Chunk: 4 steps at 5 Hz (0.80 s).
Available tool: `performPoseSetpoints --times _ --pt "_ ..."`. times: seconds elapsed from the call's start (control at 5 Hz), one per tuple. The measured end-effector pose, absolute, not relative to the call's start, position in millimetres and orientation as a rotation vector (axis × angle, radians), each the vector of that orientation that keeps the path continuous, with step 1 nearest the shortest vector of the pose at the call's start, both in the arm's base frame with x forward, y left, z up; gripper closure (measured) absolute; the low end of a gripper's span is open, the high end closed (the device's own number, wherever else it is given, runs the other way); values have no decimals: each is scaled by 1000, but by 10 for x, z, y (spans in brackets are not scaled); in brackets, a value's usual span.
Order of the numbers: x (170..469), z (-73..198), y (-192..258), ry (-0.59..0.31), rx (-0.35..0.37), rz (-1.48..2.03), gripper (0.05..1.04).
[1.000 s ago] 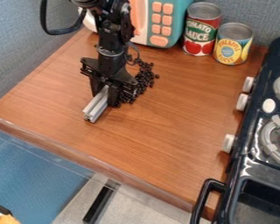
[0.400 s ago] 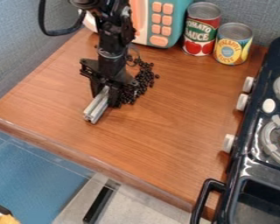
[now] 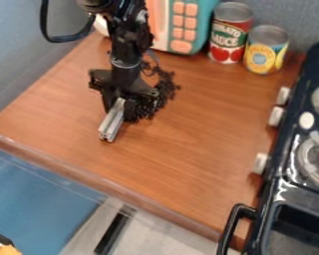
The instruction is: Sweep into pile
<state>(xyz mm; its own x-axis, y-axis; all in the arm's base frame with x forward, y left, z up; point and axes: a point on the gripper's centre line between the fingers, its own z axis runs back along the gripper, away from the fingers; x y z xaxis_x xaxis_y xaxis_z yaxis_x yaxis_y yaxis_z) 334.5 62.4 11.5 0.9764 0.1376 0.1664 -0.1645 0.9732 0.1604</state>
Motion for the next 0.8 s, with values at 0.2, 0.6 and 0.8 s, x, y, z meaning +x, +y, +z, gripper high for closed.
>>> performPoseSetpoints --times 0.2,0.6,0.8 --pt "3365 116 571 -166 138 178 689" --pt "3347 117 523 -154 93 221 689" --pt "3113 603 1009 -158 -35 286 689"
